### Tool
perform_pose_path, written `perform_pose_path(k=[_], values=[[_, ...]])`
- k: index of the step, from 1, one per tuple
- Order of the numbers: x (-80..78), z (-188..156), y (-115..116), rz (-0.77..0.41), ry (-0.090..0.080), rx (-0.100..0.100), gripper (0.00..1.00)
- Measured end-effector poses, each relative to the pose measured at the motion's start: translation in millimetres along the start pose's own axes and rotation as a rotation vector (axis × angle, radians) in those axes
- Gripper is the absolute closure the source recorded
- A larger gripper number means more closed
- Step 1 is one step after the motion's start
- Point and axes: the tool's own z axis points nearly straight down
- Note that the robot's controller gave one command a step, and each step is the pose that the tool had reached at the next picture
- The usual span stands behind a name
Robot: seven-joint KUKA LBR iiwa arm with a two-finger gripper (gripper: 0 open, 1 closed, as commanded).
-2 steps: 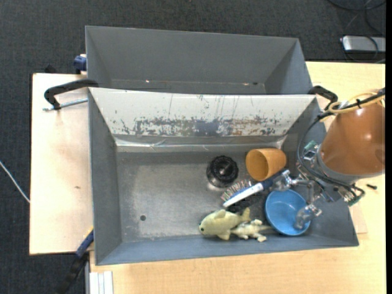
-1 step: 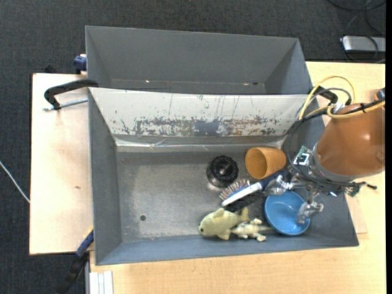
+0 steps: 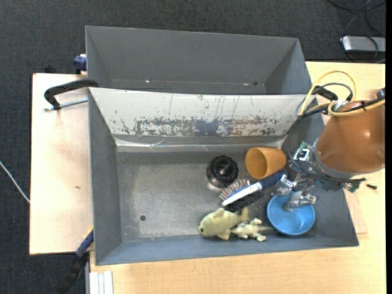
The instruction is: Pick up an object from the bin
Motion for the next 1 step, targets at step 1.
perform_pose_path(k=[1], values=[[-8.2, -75.2, -5.4, 0.0, 0.038, -0.024, 1.0]])
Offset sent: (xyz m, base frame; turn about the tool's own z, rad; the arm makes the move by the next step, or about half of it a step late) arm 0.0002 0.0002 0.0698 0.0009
